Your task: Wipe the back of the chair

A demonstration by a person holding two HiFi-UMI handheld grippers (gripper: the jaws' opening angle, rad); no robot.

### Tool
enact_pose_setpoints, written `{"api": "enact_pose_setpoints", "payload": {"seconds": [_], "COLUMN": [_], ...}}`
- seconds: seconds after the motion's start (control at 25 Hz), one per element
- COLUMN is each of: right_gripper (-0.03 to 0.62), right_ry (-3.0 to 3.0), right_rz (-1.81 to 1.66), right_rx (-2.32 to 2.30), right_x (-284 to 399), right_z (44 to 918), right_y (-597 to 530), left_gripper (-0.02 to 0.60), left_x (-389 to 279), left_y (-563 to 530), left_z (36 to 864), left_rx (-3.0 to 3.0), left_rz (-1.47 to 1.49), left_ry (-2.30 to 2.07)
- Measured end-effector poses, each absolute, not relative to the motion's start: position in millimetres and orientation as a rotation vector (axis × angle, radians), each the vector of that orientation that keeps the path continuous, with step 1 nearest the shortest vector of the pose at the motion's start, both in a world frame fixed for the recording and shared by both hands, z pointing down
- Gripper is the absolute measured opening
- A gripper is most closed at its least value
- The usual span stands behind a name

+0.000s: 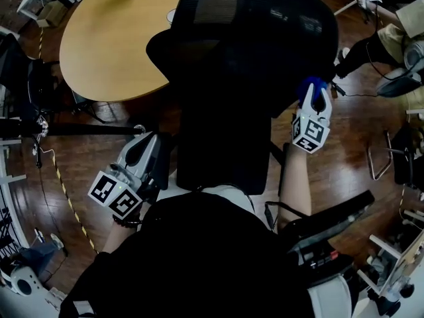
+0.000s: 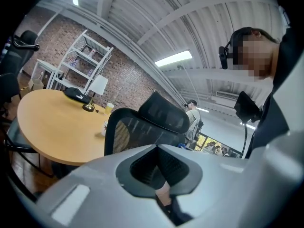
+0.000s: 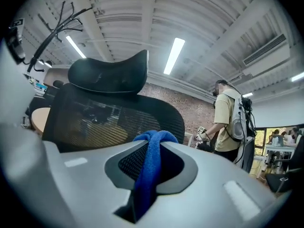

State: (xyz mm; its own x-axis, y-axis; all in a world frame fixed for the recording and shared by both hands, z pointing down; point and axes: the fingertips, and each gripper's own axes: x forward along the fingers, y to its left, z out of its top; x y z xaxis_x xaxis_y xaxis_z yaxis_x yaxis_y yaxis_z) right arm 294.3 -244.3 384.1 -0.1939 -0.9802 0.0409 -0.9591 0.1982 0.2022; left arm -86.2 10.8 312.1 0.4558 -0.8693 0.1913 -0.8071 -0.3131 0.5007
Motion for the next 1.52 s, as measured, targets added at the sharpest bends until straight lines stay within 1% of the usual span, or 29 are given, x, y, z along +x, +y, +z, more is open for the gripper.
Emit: {"api": "enact_pose_setpoints", "payload": {"seconds": [0.28, 0.4, 0.52, 0.84, 1.08, 1.28, 1.52], "right_gripper": [0.048, 0.048, 0.048, 0.048, 0.048, 0.048, 0.048], "right_ry": [-2.340, -2.405, -2.457, -2.571, -2.721, -2.877, -2.957], "right_rz": [-0.142, -0.181, -0.228, -0.164, -0.232, -0.384, -0.426], "right_rx": [1.997, 1.928, 1.835, 1.791, 1.558, 1.213, 0.864], "right_x": [320.2, 301.1, 266.7, 215.1, 137.3, 34.1, -81.8], "right_z": [385.7, 388.8, 392.7, 393.1, 391.2, 385.8, 399.9], "right_y": [-249.0, -253.6, -258.0, -256.0, -242.2, -215.9, -176.3], "left_gripper": [0.006, 0.006, 0.006, 0.006, 0.006, 0.006, 0.006], "left_x": [-85.7, -86.3, -88.7, -95.3, -127.5, -153.6, -181.4], "left_y": [13.2, 10.1, 7.2, 12.8, 32.1, 42.9, 61.0], "left_z": [313.9, 317.8, 320.4, 313.8, 322.4, 324.6, 329.4], "left_rx": [2.160, 2.159, 2.163, 2.155, 2.093, 2.060, 2.028], "left_rz": [-0.122, -0.112, -0.106, -0.101, -0.117, -0.133, -0.147], "left_ry": [-1.405, -1.395, -1.388, -1.425, -1.484, -1.530, -1.555]}}
